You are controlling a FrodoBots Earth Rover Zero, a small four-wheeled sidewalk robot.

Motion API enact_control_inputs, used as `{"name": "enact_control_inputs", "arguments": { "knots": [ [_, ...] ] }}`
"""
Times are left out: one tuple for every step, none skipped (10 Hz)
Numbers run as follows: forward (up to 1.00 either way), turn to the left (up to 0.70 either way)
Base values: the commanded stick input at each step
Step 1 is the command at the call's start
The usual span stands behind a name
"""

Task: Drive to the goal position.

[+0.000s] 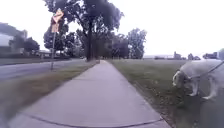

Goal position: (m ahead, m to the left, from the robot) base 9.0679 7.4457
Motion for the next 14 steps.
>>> {"name": "enact_control_inputs", "arguments": {
  "knots": [
    [0.70,0.14],
    [0.70,0.14],
    [0.70,0.14],
    [0.70,0.14],
    [0.70,0.14],
    [0.70,0.14],
    [0.70,0.13],
    [0.70,0.02],
    [0.70,0.00],
    [0.70,0.00],
    [0.70,0.00],
    [0.70,-0.12],
    [0.70,-0.14],
    [0.70,-0.14]
  ]
}}
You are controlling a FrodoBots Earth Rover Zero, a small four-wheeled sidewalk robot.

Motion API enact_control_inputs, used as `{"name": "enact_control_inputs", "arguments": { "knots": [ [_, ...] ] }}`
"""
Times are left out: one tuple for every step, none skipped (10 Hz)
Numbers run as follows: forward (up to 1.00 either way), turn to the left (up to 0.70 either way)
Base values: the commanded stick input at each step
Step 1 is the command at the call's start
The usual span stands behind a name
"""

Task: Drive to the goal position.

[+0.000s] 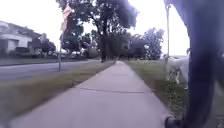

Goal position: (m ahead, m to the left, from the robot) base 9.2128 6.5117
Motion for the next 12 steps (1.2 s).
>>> {"name": "enact_control_inputs", "arguments": {
  "knots": [
    [0.70,-0.14],
    [0.70,-0.14],
    [0.70,-0.14],
    [0.70,-0.14],
    [0.70,0.00],
    [0.70,0.00],
    [0.70,0.00],
    [0.70,0.00],
    [0.70,0.00],
    [0.70,0.00],
    [0.70,0.00],
    [0.70,0.00]
  ]
}}
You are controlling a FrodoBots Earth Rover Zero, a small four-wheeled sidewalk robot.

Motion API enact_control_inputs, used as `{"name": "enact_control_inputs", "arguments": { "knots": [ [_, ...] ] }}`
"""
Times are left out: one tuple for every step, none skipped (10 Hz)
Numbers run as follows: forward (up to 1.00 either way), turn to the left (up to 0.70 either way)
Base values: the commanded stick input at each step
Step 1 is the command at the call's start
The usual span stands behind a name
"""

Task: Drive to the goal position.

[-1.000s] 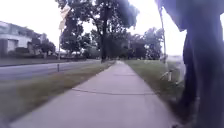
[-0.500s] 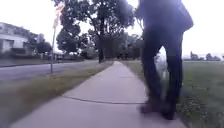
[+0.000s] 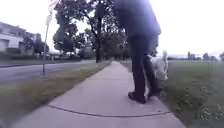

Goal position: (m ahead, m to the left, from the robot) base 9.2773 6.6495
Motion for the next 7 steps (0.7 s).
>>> {"name": "enact_control_inputs", "arguments": {
  "knots": [
    [0.70,0.00],
    [0.70,0.00],
    [0.70,0.00],
    [0.70,0.00],
    [0.70,0.00],
    [0.70,0.00],
    [0.70,0.00]
  ]
}}
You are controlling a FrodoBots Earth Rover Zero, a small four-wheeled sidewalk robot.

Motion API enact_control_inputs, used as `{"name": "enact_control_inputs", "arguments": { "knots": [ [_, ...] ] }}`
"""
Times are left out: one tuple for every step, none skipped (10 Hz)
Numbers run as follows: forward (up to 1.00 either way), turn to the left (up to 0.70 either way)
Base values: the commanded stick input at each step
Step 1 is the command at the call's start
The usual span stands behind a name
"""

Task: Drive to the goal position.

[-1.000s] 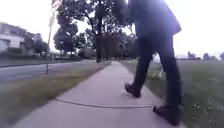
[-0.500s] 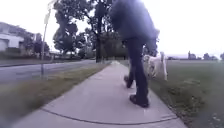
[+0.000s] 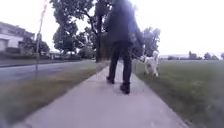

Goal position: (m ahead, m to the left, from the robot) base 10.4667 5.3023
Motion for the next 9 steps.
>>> {"name": "enact_control_inputs", "arguments": {
  "knots": [
    [0.70,0.00],
    [0.70,0.00],
    [0.70,-0.02],
    [0.70,-0.14],
    [0.70,-0.14],
    [0.70,-0.14],
    [0.70,-0.14],
    [0.70,-0.04],
    [0.70,0.00]
  ]
}}
